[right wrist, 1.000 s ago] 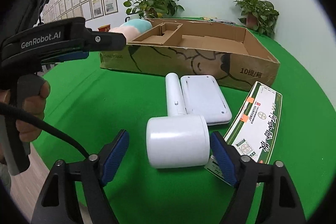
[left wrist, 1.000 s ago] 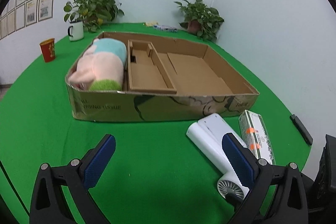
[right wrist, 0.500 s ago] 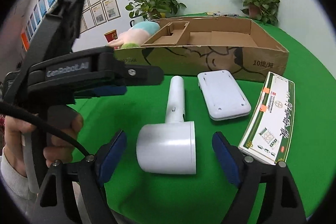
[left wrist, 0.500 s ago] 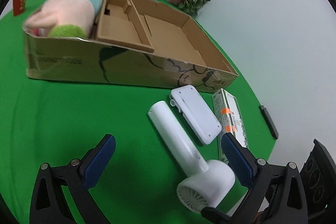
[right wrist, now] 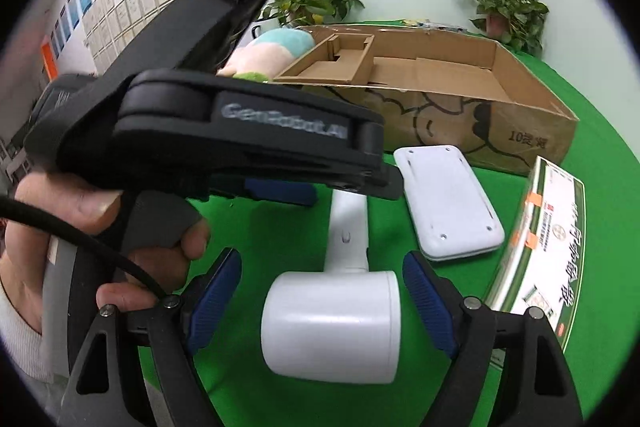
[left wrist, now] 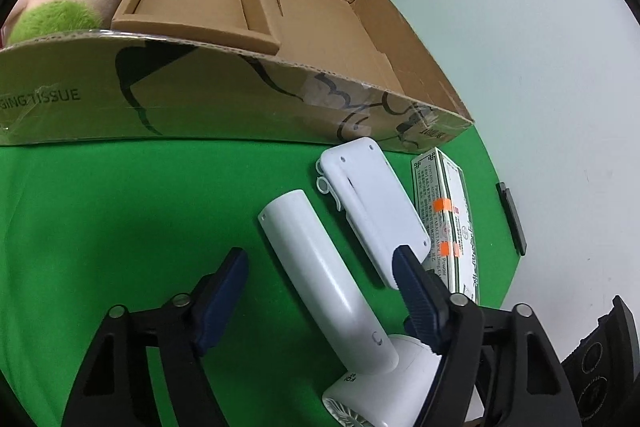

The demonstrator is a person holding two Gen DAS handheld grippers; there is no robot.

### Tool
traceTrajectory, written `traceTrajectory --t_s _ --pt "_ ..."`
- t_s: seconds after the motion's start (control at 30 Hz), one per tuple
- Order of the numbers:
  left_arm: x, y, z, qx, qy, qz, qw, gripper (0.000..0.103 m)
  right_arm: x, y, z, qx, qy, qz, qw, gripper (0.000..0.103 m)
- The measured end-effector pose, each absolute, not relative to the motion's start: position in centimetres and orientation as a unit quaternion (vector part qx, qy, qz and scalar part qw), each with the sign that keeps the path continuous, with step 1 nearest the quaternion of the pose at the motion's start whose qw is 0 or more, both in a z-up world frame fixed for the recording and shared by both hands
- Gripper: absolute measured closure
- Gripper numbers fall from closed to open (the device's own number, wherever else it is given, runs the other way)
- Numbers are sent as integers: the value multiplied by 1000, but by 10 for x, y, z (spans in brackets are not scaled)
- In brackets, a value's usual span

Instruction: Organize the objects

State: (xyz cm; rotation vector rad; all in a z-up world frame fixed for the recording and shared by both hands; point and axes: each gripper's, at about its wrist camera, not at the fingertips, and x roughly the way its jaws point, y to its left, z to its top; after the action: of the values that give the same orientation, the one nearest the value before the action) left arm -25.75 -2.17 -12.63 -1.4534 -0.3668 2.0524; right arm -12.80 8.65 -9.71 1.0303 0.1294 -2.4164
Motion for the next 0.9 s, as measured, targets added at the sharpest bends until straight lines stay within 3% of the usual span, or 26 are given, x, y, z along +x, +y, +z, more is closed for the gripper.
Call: traceTrajectory --t_s 0.07,0.23,0.9 --pt "-259 -20 -127 -549 -131 770 297 44 -129 87 -100 388 43 -886 252 24" --pt "-264 -14 -129 -555 -114 768 299 61 -129 85 -106 398 55 -887 228 41" --pt "-233 -23 -121 -529 -129 784 298 66 -111 79 -117 403 80 -889 201 49"
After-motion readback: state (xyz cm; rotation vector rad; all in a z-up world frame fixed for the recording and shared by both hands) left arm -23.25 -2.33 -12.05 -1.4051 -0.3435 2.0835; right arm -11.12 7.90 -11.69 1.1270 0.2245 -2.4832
